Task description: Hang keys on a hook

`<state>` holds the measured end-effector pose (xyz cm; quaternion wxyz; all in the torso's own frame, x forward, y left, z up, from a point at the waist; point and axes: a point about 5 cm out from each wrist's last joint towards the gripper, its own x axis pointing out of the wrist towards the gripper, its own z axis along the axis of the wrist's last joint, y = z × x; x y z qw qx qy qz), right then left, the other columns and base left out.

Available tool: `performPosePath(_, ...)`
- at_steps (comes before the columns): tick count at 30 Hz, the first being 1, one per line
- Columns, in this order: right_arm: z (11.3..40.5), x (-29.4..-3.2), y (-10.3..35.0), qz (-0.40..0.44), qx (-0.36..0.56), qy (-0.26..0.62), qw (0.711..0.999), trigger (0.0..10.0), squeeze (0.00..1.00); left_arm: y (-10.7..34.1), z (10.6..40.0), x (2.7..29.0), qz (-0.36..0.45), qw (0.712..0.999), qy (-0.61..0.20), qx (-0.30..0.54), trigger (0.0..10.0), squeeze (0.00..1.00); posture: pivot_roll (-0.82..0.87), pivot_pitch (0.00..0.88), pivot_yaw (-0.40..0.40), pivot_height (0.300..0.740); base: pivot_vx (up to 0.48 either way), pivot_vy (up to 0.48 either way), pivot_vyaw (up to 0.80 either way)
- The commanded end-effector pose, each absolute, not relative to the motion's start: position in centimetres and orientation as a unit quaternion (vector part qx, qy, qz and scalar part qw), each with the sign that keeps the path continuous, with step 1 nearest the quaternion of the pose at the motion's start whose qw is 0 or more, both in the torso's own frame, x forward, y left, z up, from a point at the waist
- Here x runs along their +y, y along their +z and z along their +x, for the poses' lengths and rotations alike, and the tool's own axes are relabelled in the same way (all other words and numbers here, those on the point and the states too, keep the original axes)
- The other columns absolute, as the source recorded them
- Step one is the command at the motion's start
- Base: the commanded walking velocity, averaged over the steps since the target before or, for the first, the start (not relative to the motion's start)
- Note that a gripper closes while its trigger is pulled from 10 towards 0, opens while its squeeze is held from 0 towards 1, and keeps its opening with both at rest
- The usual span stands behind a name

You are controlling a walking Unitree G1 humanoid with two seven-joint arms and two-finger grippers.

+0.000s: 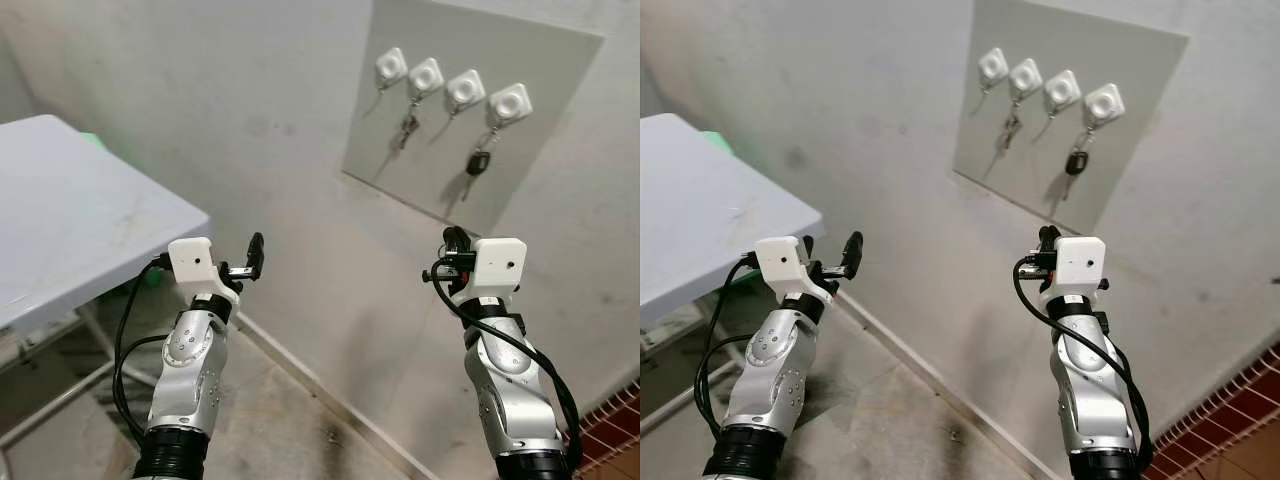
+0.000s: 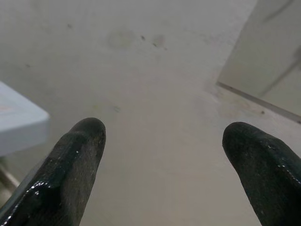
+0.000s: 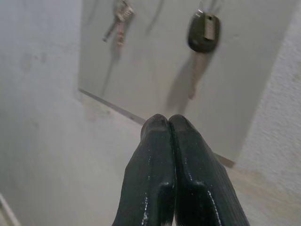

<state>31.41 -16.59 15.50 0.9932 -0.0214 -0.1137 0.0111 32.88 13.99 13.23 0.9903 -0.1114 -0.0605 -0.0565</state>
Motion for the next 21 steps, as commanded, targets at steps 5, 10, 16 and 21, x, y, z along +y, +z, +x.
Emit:
performPosePath(5, 31.64, -16.66, 15.81, -0.022, -0.115, 0.006, 0.993, 10.0, 0.0, 13.79, 33.15, 13.45, -0.11, 0.99, -0.069, -0.063, 10.0, 0.0, 0.03, 0.0, -0.075, 0.74, 0.0, 0.0, -0.78)
performPosePath(10, 31.74, -16.63, 15.86, -0.021, -0.115, 0.006, 0.993, 10.0, 0.0, 13.85, 33.15, 13.41, -0.11, 0.989, -0.071, -0.064, 10.0, 0.0, 0.03, 0.0, -0.076, 0.74, 0.0, 0.0, -0.78)
performPosePath(16, 31.75, -16.61, 15.84, -0.02, -0.114, 0.005, 0.993, 10.0, 0.0, 13.75, 33.13, 13.45, -0.114, 0.989, -0.072, -0.059, 10.0, 0.0, 0.04, 0.0, -0.073, 0.74, 0.0, 0.0, -0.79)
performPosePath(21, 31.7, -16.6, 15.78, -0.019, -0.113, 0.004, 0.993, 10.0, 0.0, 13.8, 33.16, 13.4, -0.112, 0.989, -0.074, -0.057, 10.0, 0.0, 0.04, 0.0, -0.074, 0.74, 0.0, 0.413, -0.79)
